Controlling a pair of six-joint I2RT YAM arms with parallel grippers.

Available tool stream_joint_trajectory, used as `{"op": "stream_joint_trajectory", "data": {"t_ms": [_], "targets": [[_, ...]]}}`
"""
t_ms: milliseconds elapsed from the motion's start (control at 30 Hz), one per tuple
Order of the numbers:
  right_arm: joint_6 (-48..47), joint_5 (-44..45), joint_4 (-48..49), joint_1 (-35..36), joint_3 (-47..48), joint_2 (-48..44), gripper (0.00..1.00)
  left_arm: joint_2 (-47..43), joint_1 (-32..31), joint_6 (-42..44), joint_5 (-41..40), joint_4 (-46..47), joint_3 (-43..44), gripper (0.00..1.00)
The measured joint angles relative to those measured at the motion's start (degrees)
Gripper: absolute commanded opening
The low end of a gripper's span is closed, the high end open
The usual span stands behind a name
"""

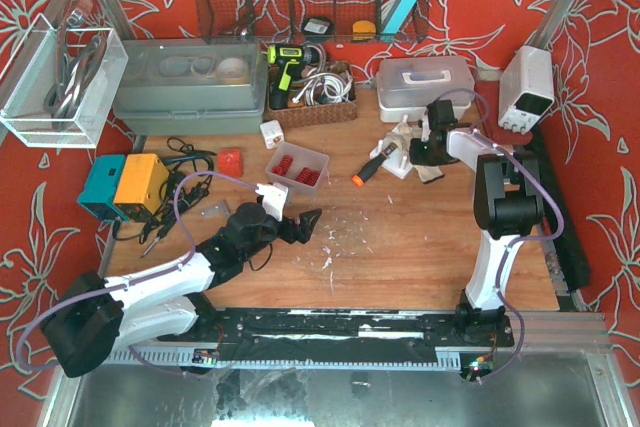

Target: Install the large spring

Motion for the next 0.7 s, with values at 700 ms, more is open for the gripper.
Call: {"op": "stream_joint_trajectory", "data": {"t_ms": [700], "targets": [[-1.0,0.3,-3.5,0.0,1.6,-17.4,0.0,0.1,0.0,0.0,-1.1,0.0,0.0,0.99]]}}
